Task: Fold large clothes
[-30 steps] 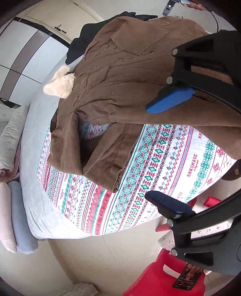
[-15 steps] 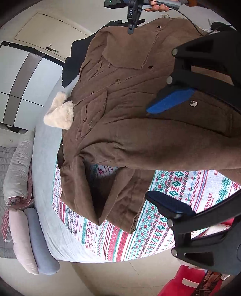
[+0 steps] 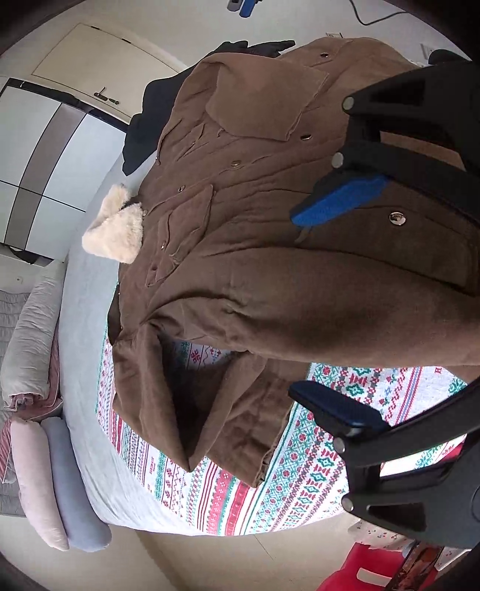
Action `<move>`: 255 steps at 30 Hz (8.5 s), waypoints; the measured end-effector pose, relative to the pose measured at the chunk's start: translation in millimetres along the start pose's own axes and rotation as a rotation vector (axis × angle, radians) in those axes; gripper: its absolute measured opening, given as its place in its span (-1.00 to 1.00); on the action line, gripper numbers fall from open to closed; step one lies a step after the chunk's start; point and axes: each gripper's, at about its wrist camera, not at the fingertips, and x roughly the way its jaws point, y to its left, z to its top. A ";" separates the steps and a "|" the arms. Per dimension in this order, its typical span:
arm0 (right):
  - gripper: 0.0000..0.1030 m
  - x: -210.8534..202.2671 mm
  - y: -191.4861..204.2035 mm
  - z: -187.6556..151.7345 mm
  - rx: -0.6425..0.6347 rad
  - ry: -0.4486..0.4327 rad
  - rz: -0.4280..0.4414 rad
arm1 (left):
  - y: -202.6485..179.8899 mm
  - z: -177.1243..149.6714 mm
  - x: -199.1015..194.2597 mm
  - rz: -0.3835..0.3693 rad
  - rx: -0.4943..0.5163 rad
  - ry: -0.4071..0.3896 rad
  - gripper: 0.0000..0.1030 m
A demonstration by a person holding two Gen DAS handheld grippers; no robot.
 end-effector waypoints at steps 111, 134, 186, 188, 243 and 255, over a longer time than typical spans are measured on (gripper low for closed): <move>-0.38 402.5 65.6 231.7 0.277 -0.037 0.492 | -65.0 250.5 307.1 -0.287 -0.274 -0.068 0.14; 0.55 336.1 58.1 215.5 0.104 -0.175 0.019 | -43.3 252.5 277.2 -0.323 -0.289 -0.126 0.01; 0.06 346.0 31.2 221.3 -0.081 0.044 0.390 | -112.0 282.5 288.1 -0.279 0.340 0.030 0.19; 0.04 358.2 50.1 214.7 -0.149 0.089 0.301 | -126.3 273.8 313.8 -0.189 0.402 0.063 0.03; 0.79 -20.7 -62.8 -200.9 -0.154 0.037 -0.088 | 31.4 -98.7 -24.8 -0.149 0.317 0.182 0.81; 0.79 50.3 -10.5 -217.7 -0.331 0.287 0.060 | -5.3 -129.9 1.3 -0.181 0.391 0.326 0.42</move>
